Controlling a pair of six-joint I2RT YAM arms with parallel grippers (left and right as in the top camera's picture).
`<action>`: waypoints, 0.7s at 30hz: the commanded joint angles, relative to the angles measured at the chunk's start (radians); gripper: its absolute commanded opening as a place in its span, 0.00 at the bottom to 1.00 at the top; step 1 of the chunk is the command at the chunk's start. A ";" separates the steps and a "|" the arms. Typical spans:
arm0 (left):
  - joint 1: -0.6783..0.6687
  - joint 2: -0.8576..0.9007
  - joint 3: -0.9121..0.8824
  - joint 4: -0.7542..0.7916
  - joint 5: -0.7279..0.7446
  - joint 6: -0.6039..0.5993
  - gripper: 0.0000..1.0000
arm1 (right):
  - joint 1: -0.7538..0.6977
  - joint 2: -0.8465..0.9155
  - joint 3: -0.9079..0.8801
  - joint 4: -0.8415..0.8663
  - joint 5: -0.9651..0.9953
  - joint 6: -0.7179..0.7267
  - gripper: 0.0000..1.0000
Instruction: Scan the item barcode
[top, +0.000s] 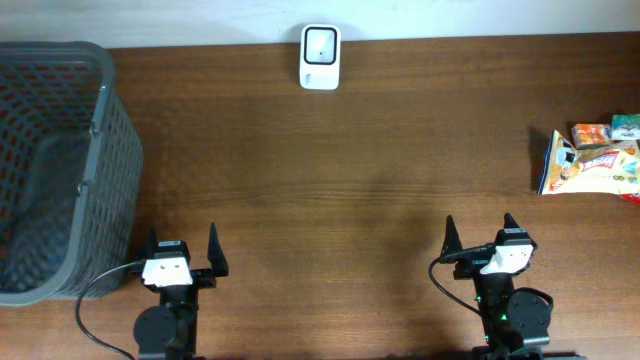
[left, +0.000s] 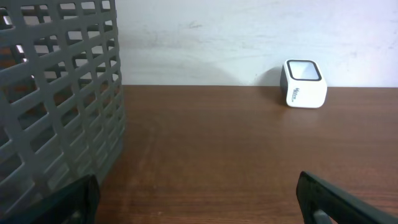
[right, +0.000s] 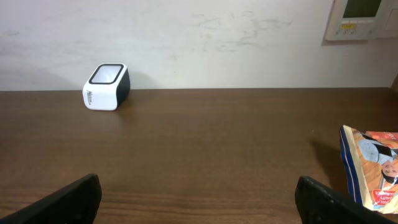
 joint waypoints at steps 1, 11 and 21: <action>-0.006 -0.010 -0.003 -0.009 0.031 0.020 0.99 | -0.001 -0.006 -0.007 -0.005 0.001 0.011 0.99; -0.018 -0.010 -0.003 -0.005 0.031 0.021 0.99 | -0.001 -0.006 -0.007 -0.005 0.001 0.011 0.99; -0.018 -0.010 -0.003 -0.005 0.031 0.021 0.99 | -0.001 -0.006 -0.007 -0.005 0.001 0.011 0.98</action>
